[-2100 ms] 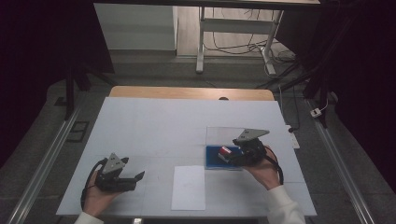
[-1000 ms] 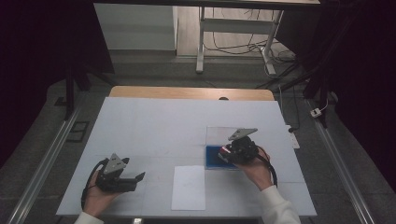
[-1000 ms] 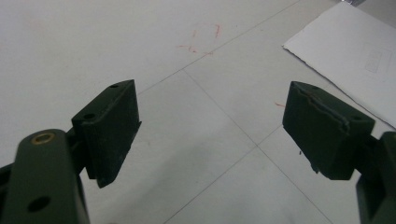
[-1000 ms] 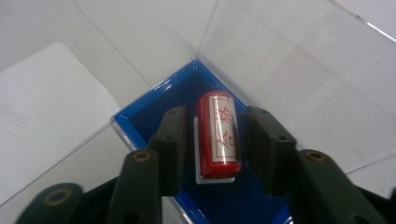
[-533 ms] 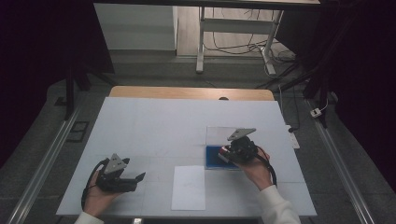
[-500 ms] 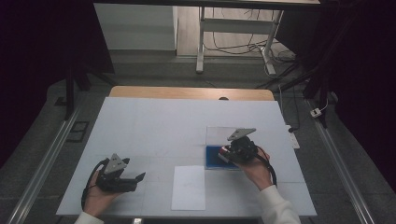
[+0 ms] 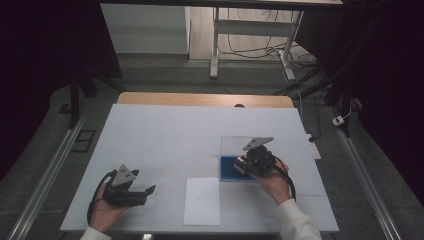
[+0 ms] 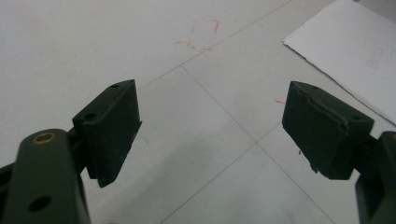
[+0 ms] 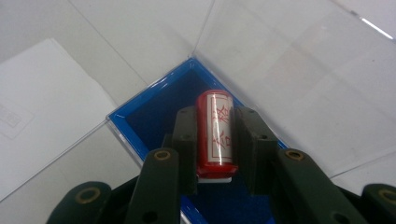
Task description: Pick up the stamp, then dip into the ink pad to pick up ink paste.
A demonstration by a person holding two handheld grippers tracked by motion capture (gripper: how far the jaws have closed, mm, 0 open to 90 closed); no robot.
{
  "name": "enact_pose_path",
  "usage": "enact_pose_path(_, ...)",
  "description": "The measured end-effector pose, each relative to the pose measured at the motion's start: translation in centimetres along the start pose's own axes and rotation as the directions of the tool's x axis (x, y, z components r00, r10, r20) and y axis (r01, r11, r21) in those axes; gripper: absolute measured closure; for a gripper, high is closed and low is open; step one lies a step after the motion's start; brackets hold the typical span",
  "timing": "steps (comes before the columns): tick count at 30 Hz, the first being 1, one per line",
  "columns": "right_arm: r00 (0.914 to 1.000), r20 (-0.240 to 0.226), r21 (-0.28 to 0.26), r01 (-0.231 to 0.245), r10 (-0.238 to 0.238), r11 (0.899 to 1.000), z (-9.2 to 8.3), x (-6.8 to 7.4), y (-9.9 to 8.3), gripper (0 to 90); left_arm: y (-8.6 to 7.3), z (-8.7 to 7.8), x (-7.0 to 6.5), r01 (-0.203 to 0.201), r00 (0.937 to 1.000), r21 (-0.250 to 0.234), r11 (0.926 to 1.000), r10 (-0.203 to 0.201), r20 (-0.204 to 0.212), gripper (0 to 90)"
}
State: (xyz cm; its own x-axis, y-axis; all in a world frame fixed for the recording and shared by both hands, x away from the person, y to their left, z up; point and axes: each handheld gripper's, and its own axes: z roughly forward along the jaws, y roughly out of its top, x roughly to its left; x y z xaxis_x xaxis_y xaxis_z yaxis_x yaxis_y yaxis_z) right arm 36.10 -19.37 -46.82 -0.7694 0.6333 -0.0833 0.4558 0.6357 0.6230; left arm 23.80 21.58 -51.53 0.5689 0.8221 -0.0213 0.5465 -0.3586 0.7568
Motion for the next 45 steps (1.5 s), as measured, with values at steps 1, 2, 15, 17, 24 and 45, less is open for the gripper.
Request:
enact_pose_path(1,1.0000,0.000,-0.004,0.002,-0.002,1.000,-0.1,-0.1,0.0,70.5,0.0,0.0,0.0,0.000,1.0000,-0.001,1.0000,0.000,-0.001,19.6)
enact_pose_path(2,1.0000,-0.005,-0.012,-0.004,0.004,1.000,-0.2,-0.1,0.0,70.5,0.0,0.0,0.0,0.000,1.0000,-0.001,1.0000,0.000,-0.002,19.5)
enact_pose_path(15,0.9990,-0.023,-0.123,0.035,-0.038,0.992,-3.2,0.1,0.9,70.5,0.0,-0.1,0.0,-0.001,1.0000,-0.002,1.0000,0.001,0.000,19.9)
enact_pose_path(17,0.9984,-0.028,-0.126,0.045,-0.049,0.991,-3.4,0.1,1.0,70.5,0.0,-0.1,0.0,-0.001,1.0000,-0.003,1.0000,0.001,0.001,19.9)
enact_pose_path(24,0.9970,-0.046,-0.159,0.054,-0.062,0.986,-4.9,0.4,1.4,70.5,0.0,-0.1,0.0,0.003,1.0000,-0.003,1.0000,-0.003,-0.002,20.0)
enact_pose_path(45,0.9912,-0.049,-0.072,0.119,-0.123,0.990,-3.0,0.5,1.3,70.4,0.1,0.1,0.0,-0.002,1.0000,0.001,1.0000,0.002,-0.004,20.3)
